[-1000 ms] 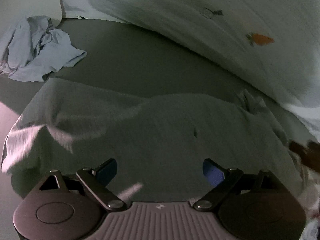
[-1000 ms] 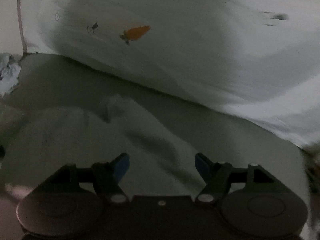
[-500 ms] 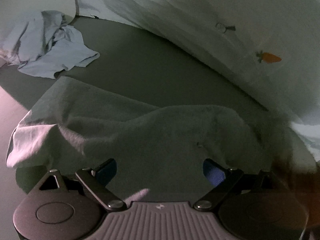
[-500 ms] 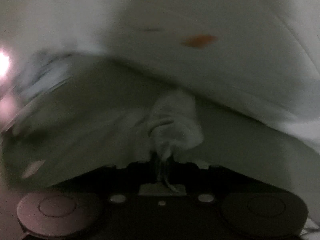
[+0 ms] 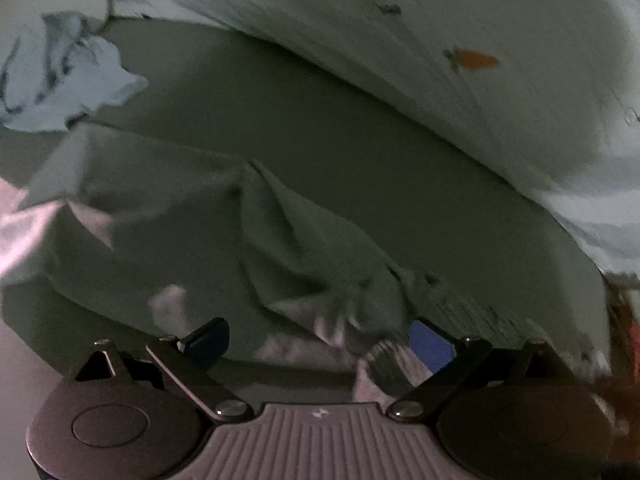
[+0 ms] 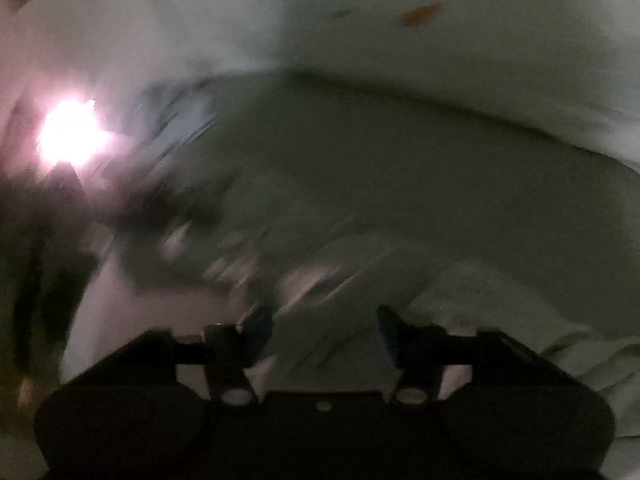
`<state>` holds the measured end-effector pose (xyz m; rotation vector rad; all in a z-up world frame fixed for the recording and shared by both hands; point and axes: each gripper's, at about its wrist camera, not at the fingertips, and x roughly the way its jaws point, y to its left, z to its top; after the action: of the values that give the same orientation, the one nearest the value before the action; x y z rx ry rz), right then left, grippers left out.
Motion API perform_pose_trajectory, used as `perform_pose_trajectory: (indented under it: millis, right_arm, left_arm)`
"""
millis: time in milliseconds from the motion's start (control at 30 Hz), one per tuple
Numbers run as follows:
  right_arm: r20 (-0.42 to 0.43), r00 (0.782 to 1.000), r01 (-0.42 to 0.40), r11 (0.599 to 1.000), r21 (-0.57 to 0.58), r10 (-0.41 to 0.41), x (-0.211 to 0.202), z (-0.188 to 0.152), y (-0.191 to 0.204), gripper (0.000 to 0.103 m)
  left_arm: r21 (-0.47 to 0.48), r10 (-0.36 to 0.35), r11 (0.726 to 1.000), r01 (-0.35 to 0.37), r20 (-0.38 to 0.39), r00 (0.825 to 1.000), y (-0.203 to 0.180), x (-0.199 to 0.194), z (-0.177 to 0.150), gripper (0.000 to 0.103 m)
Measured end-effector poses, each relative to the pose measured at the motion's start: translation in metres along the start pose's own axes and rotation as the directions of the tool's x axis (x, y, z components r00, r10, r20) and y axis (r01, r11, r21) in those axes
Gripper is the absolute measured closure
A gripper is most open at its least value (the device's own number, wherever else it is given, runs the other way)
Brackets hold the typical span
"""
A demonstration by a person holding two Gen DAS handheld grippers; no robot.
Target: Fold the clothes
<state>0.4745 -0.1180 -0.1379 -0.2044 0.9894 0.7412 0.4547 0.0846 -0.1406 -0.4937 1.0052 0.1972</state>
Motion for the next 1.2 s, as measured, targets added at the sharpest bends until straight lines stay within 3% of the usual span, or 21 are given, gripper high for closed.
perform_pose_trajectory:
  millis: [133, 267, 400, 467, 567, 667, 800, 900, 1067, 1200]
  right_arm:
    - [0.03, 0.993, 0.115, 0.992, 0.056, -0.117, 0.022, 0.023, -0.02, 0.035]
    - [0.054, 0.971, 0.226, 0.967, 0.115, -0.234, 0.044, 0.045, -0.04, 0.03]
    - [-0.045, 0.936, 0.351, 0.934, 0.068, -0.349, 0.06, 0.042, -0.034, 0.032]
    - [-0.055, 0.921, 0.387, 0.921, 0.037, -0.385, 0.054, 0.034, -0.028, 0.031]
    - [-0.078, 0.888, 0.453, 0.891, -0.028, -0.453, 0.036, 0.02, -0.014, 0.031]
    - [-0.127, 0.865, 0.478, 0.875, -0.083, -0.485, 0.023, -0.004, -0.003, 0.031]
    - [-0.216, 0.851, 0.474, 0.877, -0.074, -0.479, 0.021, -0.029, -0.002, 0.031]
    - [-0.196, 0.846, 0.491, 0.868, -0.078, -0.497, 0.015, -0.027, 0.003, 0.031]
    - [-0.152, 0.819, 0.549, 0.833, -0.074, -0.553, 0.018, -0.015, 0.001, 0.025]
    - [-0.095, 0.833, 0.544, 0.838, -0.042, -0.545, 0.025, 0.004, -0.006, 0.024]
  left_arm:
    - [0.018, -0.007, 1.0, 0.008, -0.071, 0.997, -0.015, 0.02, -0.01, 0.006]
    - [0.088, 0.064, 0.995, -0.053, -0.125, 0.99, -0.03, 0.042, -0.021, 0.006]
    - [0.136, 0.179, 0.978, -0.158, -0.158, 0.971, -0.032, 0.056, -0.028, 0.006]
    - [0.156, 0.242, 0.964, -0.218, -0.164, 0.956, -0.029, 0.058, -0.03, 0.006]
    - [0.135, 0.24, 0.967, -0.218, -0.186, 0.953, -0.018, 0.056, -0.033, 0.006]
    - [0.138, 0.249, 0.965, -0.223, -0.217, 0.944, -0.013, 0.056, -0.039, 0.005]
    - [0.181, 0.254, 0.96, -0.214, -0.242, 0.937, -0.015, 0.057, -0.048, 0.005]
    - [0.217, 0.271, 0.951, -0.221, -0.239, 0.933, -0.019, 0.056, -0.053, 0.005]
    - [0.242, 0.275, 0.947, -0.212, -0.268, 0.923, -0.018, 0.061, -0.057, 0.0]
    - [0.277, 0.26, 0.943, -0.183, -0.273, 0.926, -0.022, 0.06, -0.062, 0.0]
